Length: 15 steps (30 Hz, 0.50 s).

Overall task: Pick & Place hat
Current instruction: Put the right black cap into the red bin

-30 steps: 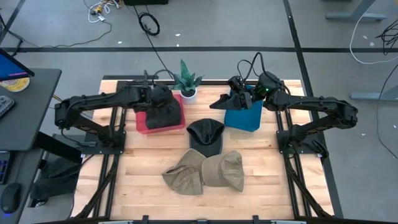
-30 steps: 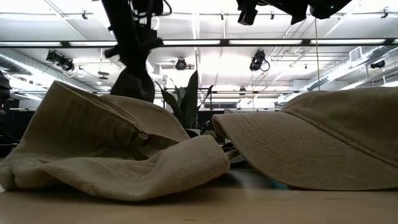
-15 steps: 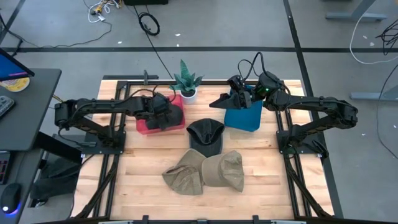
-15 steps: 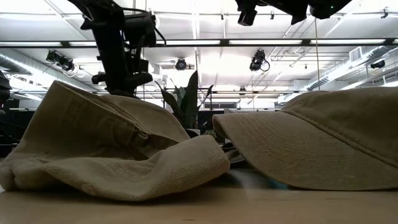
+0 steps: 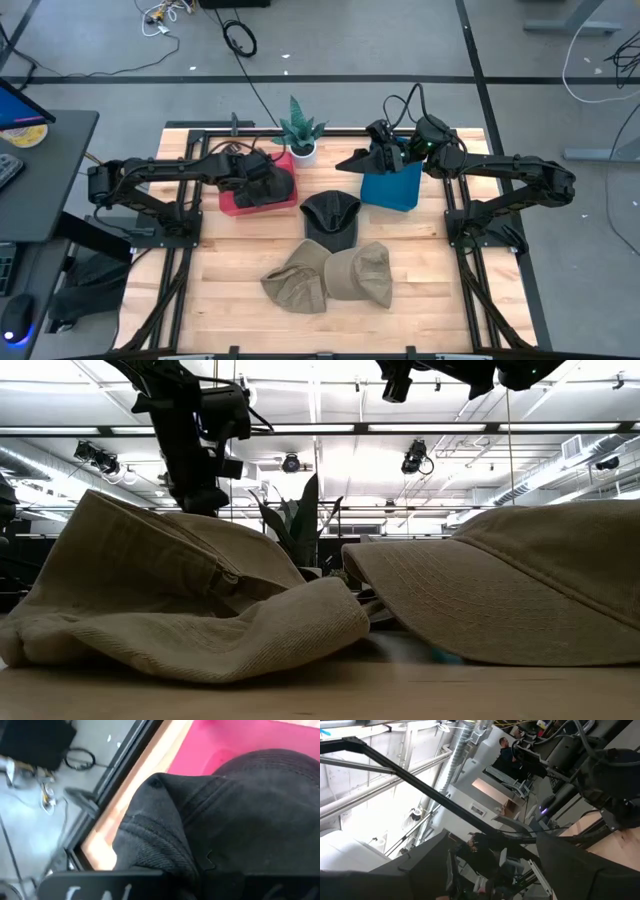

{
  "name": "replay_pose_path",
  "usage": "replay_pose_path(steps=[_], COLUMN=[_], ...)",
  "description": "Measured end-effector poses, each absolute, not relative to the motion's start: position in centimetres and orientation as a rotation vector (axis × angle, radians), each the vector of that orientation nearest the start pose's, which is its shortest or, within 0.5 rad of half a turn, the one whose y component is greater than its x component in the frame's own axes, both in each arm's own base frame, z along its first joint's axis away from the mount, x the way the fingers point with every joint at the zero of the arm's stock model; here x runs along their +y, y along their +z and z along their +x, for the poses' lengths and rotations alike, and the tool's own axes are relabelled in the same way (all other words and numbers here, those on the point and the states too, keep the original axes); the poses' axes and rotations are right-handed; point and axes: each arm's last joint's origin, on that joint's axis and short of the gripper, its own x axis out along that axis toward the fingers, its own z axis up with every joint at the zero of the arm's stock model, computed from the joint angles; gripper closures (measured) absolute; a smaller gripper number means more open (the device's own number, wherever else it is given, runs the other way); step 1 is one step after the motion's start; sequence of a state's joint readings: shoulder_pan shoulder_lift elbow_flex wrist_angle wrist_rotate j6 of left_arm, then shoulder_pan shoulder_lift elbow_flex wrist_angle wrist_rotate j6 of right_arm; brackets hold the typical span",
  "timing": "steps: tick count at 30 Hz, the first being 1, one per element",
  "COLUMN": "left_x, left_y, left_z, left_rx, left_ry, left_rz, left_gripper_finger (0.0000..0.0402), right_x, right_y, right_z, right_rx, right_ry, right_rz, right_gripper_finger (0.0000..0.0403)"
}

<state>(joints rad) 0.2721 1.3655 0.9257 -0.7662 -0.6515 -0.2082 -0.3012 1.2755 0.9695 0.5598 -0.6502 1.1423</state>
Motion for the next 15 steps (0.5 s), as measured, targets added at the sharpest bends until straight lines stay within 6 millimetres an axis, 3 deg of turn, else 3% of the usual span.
replay_pose_path(steps=[7,11,15], left_x=[9.6,10.2,10.7], left_y=[23.0,22.6,21.6], left_z=[23.5,23.1,22.4], left_rx=[1.139,1.141,1.118], left_ry=[0.842,0.84,0.878], left_rz=[0.161,0.083,-0.13], left_gripper_finger=[0.0378,0.0378,0.0377], right_x=[-6.7,-6.8,-6.8], right_y=[36.2,36.2,36.2], right_z=[27.5,27.5,27.5], right_rx=[-0.01,-0.011,-0.012], right_ry=[0.423,0.417,0.414], right_rz=[1.013,1.026,1.036], right_gripper_finger=[0.0099,0.0099,0.0099])
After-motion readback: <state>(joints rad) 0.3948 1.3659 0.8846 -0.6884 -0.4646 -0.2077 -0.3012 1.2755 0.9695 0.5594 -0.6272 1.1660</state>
